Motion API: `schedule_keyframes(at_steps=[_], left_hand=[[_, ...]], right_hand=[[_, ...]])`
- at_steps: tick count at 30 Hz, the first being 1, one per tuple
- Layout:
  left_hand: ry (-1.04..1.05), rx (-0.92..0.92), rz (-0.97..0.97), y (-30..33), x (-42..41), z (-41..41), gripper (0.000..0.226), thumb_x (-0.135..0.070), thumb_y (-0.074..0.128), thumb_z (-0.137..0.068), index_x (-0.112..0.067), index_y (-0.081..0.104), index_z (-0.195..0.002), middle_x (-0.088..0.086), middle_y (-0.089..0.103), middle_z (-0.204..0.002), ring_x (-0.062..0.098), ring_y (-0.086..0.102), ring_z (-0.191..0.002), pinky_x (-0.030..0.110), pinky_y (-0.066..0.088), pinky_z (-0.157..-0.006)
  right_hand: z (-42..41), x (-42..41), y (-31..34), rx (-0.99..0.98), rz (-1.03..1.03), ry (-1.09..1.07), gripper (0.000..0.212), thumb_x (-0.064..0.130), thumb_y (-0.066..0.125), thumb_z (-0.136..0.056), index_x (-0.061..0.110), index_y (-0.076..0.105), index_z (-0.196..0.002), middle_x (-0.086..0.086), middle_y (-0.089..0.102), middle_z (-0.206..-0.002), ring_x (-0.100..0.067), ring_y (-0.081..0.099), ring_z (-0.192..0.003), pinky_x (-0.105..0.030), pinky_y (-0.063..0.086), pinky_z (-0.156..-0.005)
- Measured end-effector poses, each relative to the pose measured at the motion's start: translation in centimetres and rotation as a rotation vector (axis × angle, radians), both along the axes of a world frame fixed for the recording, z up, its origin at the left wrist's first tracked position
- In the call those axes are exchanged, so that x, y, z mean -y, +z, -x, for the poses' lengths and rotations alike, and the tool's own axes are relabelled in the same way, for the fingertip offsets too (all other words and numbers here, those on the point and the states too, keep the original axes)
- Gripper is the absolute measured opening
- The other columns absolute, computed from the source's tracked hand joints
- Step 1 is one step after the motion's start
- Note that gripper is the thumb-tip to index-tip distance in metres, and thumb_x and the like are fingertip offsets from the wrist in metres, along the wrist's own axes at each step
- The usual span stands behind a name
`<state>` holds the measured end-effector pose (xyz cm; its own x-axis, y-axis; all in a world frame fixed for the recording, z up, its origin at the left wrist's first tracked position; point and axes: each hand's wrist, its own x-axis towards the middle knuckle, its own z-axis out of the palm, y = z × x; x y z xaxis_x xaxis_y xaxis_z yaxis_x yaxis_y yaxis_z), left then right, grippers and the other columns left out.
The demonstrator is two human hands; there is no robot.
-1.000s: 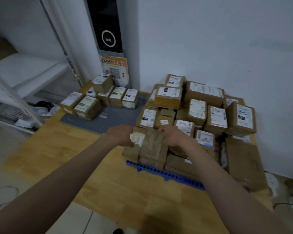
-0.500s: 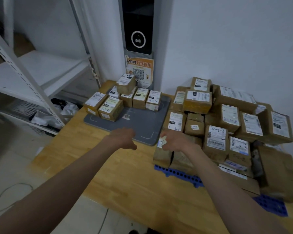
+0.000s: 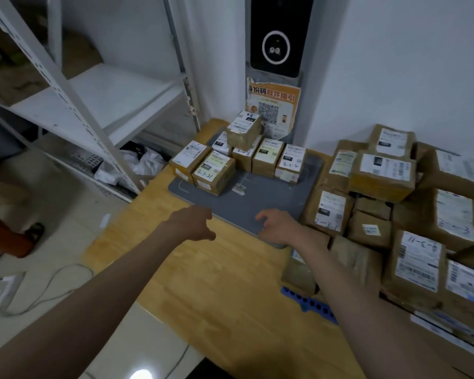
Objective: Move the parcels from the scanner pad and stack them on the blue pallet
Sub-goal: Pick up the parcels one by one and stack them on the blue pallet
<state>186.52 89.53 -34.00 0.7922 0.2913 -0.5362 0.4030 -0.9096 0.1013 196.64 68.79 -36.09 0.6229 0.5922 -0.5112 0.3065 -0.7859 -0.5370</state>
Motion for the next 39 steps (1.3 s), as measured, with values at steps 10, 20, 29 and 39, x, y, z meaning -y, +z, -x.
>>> schedule_keyframes(at_steps=[10, 20, 29, 39], left_hand=[[0.045, -0.081, 0.090, -5.5, -6.3, -3.6, 0.066, -0.053, 0.066, -0.082, -0.026, 0.044, -0.138, 0.000, 0.043, -0.139, 0.022, 0.049, -0.123, 0.037, 0.045, -0.096], [0.116, 0.105, 0.207, -8.5, -14.1, -11.3, 0.069, -0.040, 0.068, -0.085, -0.019, 0.039, -0.144, 0.004, 0.022, -0.154, 0.026, 0.050, -0.125, 0.040, 0.051, -0.086], [0.148, 0.146, 0.251, -11.1, -15.5, -15.3, 0.070, -0.032, 0.071, -0.083, -0.018, 0.037, -0.143, 0.000, 0.025, -0.149, 0.025, 0.038, -0.131, 0.046, 0.046, -0.097], [0.222, 0.266, 0.216, -13.0, -14.4, -16.7, 0.076, -0.028, 0.076, -0.074, -0.015, 0.039, -0.140, 0.011, 0.029, -0.143, 0.032, 0.023, -0.135, 0.044, 0.033, -0.105]], right_hand=[[-2.5, -6.8, -4.0, -0.140, 0.006, -0.033, 0.055, 0.023, 0.066, -0.085, 0.020, 0.049, -0.138, -0.004, 0.054, -0.134, -0.021, 0.055, -0.117, -0.036, 0.049, -0.095], [-7.0, -14.0, -8.2, -0.172, 0.009, -0.159, 0.048, 0.020, 0.061, -0.093, 0.008, 0.050, -0.138, -0.011, 0.056, -0.135, -0.026, 0.057, -0.116, -0.028, 0.045, -0.087], [-10.6, -21.0, -11.0, -0.293, -0.091, -0.473, 0.031, 0.008, 0.048, -0.094, -0.015, 0.053, -0.115, -0.025, 0.047, -0.083, -0.023, 0.045, -0.075, -0.037, 0.035, -0.064], [-11.9, -23.2, -13.0, -0.458, -0.266, -0.707, 0.022, 0.023, 0.054, -0.096, 0.018, 0.057, -0.117, -0.002, 0.064, -0.113, -0.024, 0.062, -0.103, -0.050, 0.054, -0.092]])
